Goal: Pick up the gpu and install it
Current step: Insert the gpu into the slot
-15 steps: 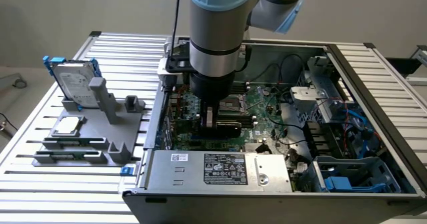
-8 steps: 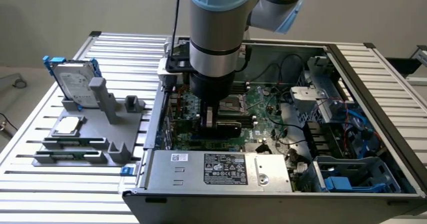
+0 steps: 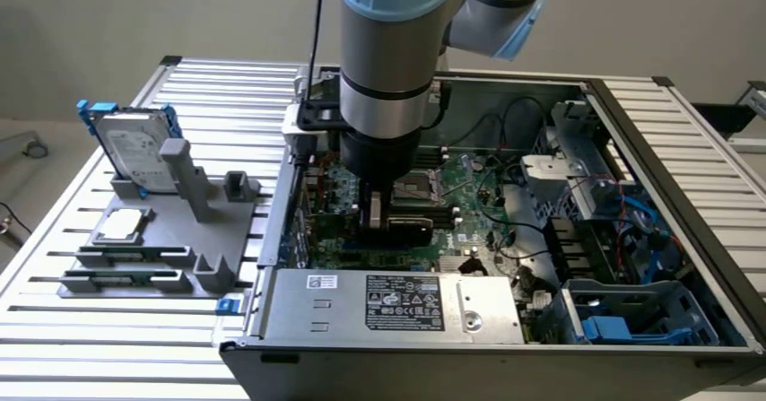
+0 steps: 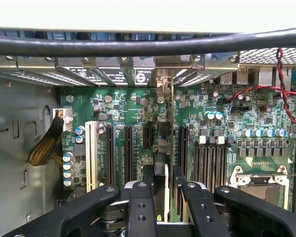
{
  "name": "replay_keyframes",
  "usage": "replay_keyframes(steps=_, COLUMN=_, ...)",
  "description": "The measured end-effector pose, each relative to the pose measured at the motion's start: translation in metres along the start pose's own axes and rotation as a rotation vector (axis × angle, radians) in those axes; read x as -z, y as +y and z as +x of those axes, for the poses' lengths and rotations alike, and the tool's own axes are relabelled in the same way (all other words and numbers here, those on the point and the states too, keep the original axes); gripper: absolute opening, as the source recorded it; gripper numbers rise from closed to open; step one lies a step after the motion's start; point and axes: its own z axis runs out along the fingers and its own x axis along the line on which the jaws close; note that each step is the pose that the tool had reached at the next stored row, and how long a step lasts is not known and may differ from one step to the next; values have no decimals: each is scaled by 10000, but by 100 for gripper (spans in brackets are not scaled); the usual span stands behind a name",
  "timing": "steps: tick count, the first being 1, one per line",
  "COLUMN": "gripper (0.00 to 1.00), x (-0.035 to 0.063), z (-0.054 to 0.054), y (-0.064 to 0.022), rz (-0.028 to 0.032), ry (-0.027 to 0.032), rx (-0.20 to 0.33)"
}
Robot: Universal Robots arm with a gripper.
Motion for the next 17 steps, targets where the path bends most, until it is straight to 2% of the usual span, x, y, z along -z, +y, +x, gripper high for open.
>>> replay_keyframes(steps=7, gripper=26, x=3, z=1, y=2, rz=-12, ry=6, rx=-3)
replay_keyframes(steps=8, gripper=27, x=3, z=1, y=2, rz=-7, ry=6, rx=-2)
replay_keyframes(steps=9, gripper=34, x=3, z=1, y=1, rz=-3, ry=5, rx=-1)
replay_keyframes(steps=11, gripper=34, x=3, z=1, y=0, rz=-3, ry=6, rx=0)
replay_keyframes(steps=12, gripper=41, x=3, z=1, y=0, rz=-3, ry=4, rx=0)
replay_keyframes(steps=17, gripper=41, x=2, z=0, y=0, rz=-3, ry=4, rx=0)
